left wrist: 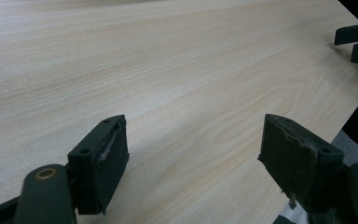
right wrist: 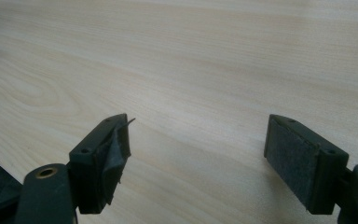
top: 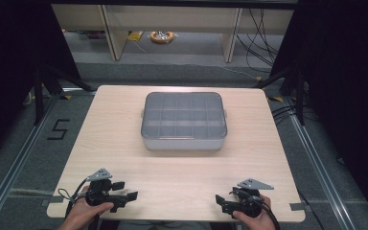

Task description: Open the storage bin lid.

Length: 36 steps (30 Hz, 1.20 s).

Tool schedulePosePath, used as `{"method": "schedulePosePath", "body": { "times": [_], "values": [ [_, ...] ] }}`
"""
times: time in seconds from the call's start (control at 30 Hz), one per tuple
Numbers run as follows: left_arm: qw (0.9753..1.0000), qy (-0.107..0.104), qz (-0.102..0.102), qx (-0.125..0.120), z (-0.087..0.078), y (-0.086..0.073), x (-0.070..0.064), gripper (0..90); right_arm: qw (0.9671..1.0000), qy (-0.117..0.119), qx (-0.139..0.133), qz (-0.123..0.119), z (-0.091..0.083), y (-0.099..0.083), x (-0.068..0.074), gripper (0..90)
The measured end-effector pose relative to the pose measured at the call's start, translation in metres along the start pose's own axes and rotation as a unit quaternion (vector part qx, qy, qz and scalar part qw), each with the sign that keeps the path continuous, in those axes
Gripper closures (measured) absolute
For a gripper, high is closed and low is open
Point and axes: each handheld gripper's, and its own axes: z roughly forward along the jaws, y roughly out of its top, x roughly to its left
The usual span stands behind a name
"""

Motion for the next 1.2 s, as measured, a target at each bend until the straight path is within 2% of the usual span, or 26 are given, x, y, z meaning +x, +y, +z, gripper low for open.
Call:
{"method": "schedulePosePath", "body": {
  "times": [0.1,0.2,0.23,0.33,0.47,0.5,0.57,0.6,0.73,0.77,0.8,0.83,0.87,0.9,0.97,1.03,1.13,1.17,1.2],
  "values": [
    [1.0000,-0.003,-0.002,-0.001,0.000,0.000,0.000,22.8,1.0000,-0.002,0.000,0.005,-0.001,0.000,0.000,23.7],
    [1.0000,-0.004,0.000,-0.001,0.000,0.000,0.000,22.8,1.0000,0.007,-0.005,0.002,0.001,0.000,-0.003,23.7],
    [1.0000,-0.003,0.000,0.001,0.000,0.000,0.000,22.8,0.9998,-0.003,0.002,0.020,0.000,0.000,0.000,23.8],
    [1.0000,0.000,-0.002,0.000,0.000,0.000,0.000,22.7,0.9995,0.007,-0.007,0.029,0.000,-0.001,0.000,23.7],
    [1.0000,-0.002,-0.003,0.001,0.000,0.000,0.001,22.7,0.9996,0.000,-0.001,0.028,-0.001,0.000,-0.001,23.8],
    [1.0000,-0.002,-0.003,0.001,0.000,0.000,0.001,22.7,0.9999,0.000,-0.005,0.013,-0.001,0.000,-0.004,23.8],
    [1.0000,-0.002,-0.005,-0.003,0.001,0.001,0.001,22.5,0.9998,-0.001,-0.012,0.015,-0.001,0.000,-0.006,23.8],
    [1.0000,-0.002,-0.005,-0.003,0.001,0.001,0.001,22.3,0.9997,0.007,-0.015,0.018,0.000,0.000,-0.006,23.9],
    [1.0000,0.000,-0.008,-0.005,0.000,0.001,0.002,21.7,0.9995,0.001,-0.018,0.026,-0.002,0.001,-0.008,23.9],
    [0.9999,0.000,-0.009,-0.008,-0.001,0.001,0.002,21.6,0.9984,0.008,-0.025,0.050,-0.002,0.002,-0.006,23.9],
    [0.9999,-0.002,-0.008,-0.008,-0.001,0.001,0.003,21.4,0.9991,0.001,-0.027,0.034,-0.001,0.003,-0.010,23.9],
    [0.9999,-0.001,-0.009,-0.010,-0.001,0.001,0.003,21.4,0.9990,0.000,-0.027,0.036,-0.002,0.003,-0.010,24.0],
    [0.9999,-0.001,-0.011,-0.010,-0.001,0.001,0.003,21.3,0.9986,0.010,-0.034,0.039,-0.001,0.003,-0.010,24.3],
    [0.9998,-0.001,-0.014,-0.013,-0.001,0.001,0.003,21.2,0.9991,-0.005,-0.027,0.033,-0.002,0.004,-0.010,24.8],
    [0.9998,-0.003,-0.015,-0.012,-0.001,0.002,0.003,21.1,0.9992,-0.007,-0.032,0.024,0.001,0.005,-0.011,25.0],
    [0.9998,-0.003,-0.015,-0.013,-0.001,0.002,0.003,21.0,0.9991,-0.014,-0.033,0.025,0.002,0.006,-0.011,25.0],
    [0.9998,-0.002,-0.014,-0.013,0.000,0.003,0.003,21.0,0.9987,-0.002,-0.042,0.030,0.001,0.007,-0.013,25.2],
    [0.9998,-0.002,-0.015,-0.014,0.000,0.003,0.003,21.0,0.9987,-0.014,-0.040,0.028,0.001,0.008,-0.014,25.8],
    [0.9998,-0.002,-0.015,-0.016,0.000,0.003,0.003,21.0,0.9987,-0.014,-0.040,0.028,0.001,0.008,-0.014,25.8]
  ]
}}
